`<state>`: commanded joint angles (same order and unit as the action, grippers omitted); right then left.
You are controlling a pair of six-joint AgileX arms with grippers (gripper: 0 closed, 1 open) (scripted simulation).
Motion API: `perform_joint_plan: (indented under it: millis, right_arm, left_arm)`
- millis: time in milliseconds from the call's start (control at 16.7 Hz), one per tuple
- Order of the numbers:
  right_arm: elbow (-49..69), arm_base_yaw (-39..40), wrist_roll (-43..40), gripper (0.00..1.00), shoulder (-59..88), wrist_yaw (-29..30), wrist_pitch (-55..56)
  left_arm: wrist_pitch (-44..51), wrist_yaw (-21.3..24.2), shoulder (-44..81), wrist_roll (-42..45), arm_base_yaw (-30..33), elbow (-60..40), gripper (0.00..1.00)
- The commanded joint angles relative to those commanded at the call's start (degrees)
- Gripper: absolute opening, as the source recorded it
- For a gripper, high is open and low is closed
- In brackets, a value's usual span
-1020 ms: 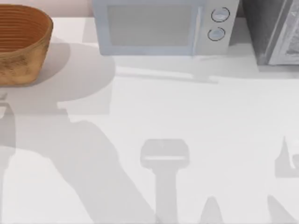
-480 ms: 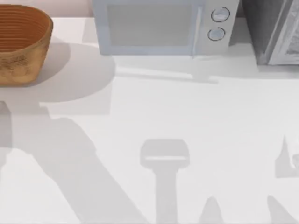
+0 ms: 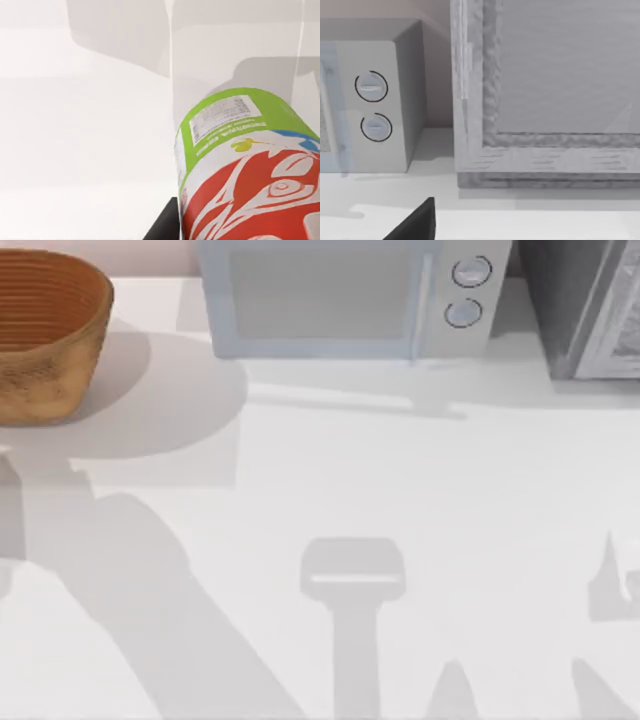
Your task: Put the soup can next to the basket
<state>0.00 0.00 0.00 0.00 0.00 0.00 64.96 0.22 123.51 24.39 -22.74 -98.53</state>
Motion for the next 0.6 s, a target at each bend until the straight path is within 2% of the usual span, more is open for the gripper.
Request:
perform_joint_plan:
  millis: [120,600]
  right_arm:
    - [0.00,0.00,0.00,1.00,0.00,0.00,0.00]
    - [0.00,0.00,0.00,1.00,0.00,0.00,0.00]
  left_arm:
    - [0.00,0.00,0.00,0.00,0.00,0.00,0.00]
    - [0.00,0.00,0.00,0.00,0.00,0.00,0.60]
